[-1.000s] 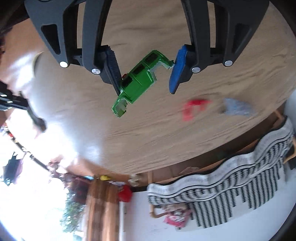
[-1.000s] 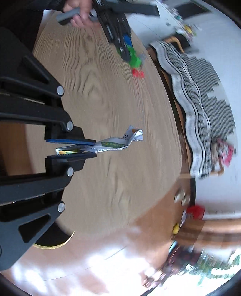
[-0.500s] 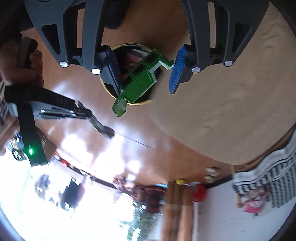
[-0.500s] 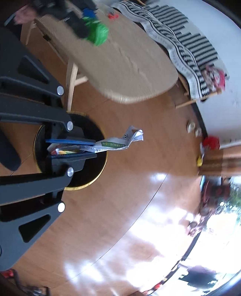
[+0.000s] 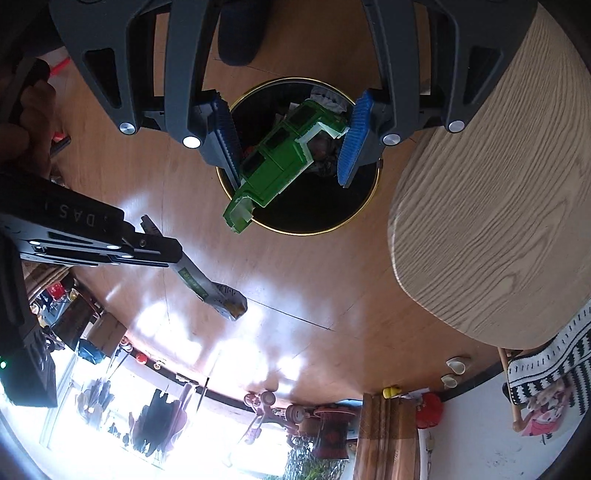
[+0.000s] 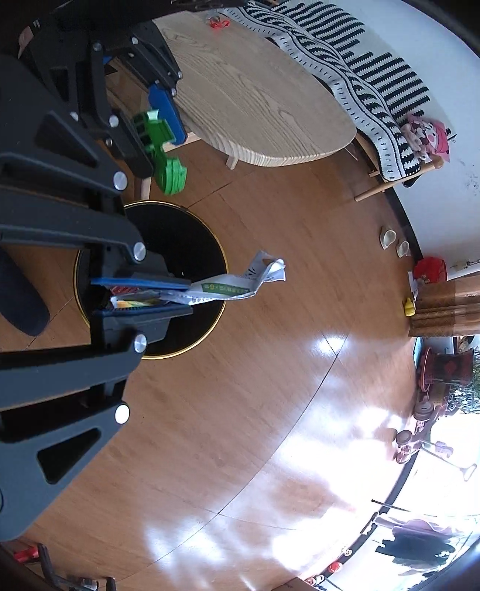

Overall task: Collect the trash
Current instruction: 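Carry the toy car and strip over the bin and open the left tool, then open the right tool over the bin to drop the wrapper strip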

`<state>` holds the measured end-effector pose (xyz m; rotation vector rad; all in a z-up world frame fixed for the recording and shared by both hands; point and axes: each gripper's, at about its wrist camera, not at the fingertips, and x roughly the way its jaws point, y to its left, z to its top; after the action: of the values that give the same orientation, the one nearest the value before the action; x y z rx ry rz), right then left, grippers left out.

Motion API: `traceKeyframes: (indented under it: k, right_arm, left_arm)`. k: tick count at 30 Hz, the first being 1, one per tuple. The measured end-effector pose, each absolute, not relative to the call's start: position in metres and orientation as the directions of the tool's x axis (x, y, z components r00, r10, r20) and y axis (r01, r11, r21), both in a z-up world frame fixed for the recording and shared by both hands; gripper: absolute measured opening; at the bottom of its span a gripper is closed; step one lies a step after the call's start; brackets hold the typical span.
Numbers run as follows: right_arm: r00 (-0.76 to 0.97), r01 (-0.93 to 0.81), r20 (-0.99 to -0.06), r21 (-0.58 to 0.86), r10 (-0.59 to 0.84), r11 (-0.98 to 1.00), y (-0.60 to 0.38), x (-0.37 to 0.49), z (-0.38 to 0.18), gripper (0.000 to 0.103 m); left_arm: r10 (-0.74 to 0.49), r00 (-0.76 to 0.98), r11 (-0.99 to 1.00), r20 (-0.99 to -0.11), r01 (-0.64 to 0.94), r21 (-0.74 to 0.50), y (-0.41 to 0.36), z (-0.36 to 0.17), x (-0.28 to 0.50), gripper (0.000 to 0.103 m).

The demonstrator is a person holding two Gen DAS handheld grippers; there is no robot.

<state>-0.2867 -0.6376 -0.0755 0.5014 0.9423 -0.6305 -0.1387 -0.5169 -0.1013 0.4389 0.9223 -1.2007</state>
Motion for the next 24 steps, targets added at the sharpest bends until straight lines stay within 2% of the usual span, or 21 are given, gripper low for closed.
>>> traceKeyframes:
  k: [4, 6, 7, 19, 24]
  right_arm:
    - [0.437, 0.689, -0.856, 0.121, -0.277, 0.715, -0.637, -0.287, -0.075, 0.009]
    - [0.435, 0.691, -0.857, 0.121, -0.277, 0.712, -0.637, -0.287, -0.075, 0.009]
    - [0.434, 0.692, -0.858, 0.121, -0.276, 0.712, -0.638, -0.289, -0.076, 0.009]
    - [0.411, 0.666, -0.885, 0.13, -0.216, 0.734, -0.628, -0.272, -0.088, 0.009]
    - [0.37, 0.654, -0.904, 0.089, -0.215, 0.751, -0.621, -0.26, -0.095, 0.009]
  left_arm:
    - [-0.6, 0.065, 0.337, -0.798, 0.924, -0.178, -0.52, -0.103, -0.139, 0.052]
    - [-0.606, 0.064, 0.338, -0.793, 0.923, -0.183, -0.517, -0.103, -0.14, 0.064]
    - [-0.61, 0.066, 0.338, -0.79, 0.923, -0.184, -0.516, -0.101, -0.141, 0.065]
    - [-0.648, 0.112, 0.38, -0.753, 0.905, -0.192, -0.484, -0.071, -0.117, 0.068]
    - [-0.658, 0.164, 0.43, -0.735, 0.883, -0.189, -0.455, -0.054, -0.093, 0.078]
